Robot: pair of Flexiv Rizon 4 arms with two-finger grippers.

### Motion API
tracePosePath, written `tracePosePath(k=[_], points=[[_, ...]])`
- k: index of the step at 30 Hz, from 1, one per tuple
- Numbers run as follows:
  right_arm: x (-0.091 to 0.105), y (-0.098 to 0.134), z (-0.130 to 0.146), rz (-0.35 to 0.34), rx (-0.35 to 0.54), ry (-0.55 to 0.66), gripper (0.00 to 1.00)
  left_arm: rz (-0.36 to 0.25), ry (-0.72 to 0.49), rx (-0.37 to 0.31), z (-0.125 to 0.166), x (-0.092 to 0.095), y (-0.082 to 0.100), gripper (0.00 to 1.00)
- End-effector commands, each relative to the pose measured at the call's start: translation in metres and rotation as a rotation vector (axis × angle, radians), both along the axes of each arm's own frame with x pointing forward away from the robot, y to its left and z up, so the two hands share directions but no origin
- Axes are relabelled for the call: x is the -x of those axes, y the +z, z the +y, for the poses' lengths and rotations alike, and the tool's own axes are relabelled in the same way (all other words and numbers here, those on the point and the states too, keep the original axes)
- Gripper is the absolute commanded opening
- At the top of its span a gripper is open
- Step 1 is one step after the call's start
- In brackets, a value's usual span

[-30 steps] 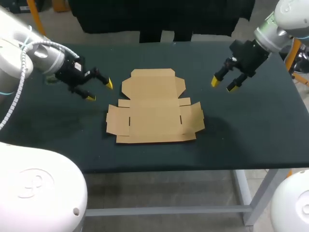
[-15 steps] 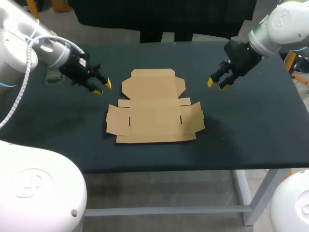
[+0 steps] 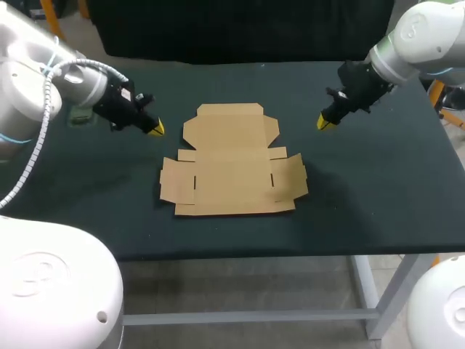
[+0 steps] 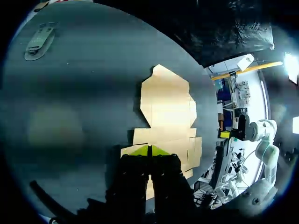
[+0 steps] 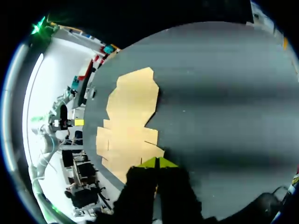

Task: Assemble the packaging by folding the flat box into shape, placing the metal phone stand inside, and closing the box properly

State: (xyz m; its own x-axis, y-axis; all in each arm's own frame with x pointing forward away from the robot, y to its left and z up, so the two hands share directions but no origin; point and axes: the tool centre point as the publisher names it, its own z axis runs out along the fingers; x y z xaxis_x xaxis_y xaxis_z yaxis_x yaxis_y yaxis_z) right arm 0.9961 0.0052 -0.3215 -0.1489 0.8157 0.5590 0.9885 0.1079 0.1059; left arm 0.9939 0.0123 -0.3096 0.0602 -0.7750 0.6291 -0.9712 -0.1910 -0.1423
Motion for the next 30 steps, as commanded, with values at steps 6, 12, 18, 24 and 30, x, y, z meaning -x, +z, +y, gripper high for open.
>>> tracePosePath(k=[6, 12, 18, 24, 30], points=[[0.002, -0.002, -0.002, 0.015, 0.012, -0.034, 0.00, -0.036, 0.035, 0.033, 0.004, 0.009, -0.004, 0.00], [0.002, -0.002, -0.002, 0.015, 0.012, -0.034, 0.00, -0.036, 0.035, 0.033, 0.004, 0.009, -0.004, 0.00], [0.002, -0.002, -0.002, 0.015, 0.012, -0.034, 0.00, -0.036, 0.035, 0.033, 0.004, 0.009, -0.004, 0.00], [0.002, -0.002, -0.002, 0.015, 0.012, -0.034, 0.00, -0.033, 0.042, 0.032, 0.003, 0.006, -0.004, 0.00], [-0.001, -0.015, 0.007, 0.012, 0.018, -0.019, 0.00, -0.061, -0.031, -0.032, -0.005, 0.003, -0.015, 0.00]])
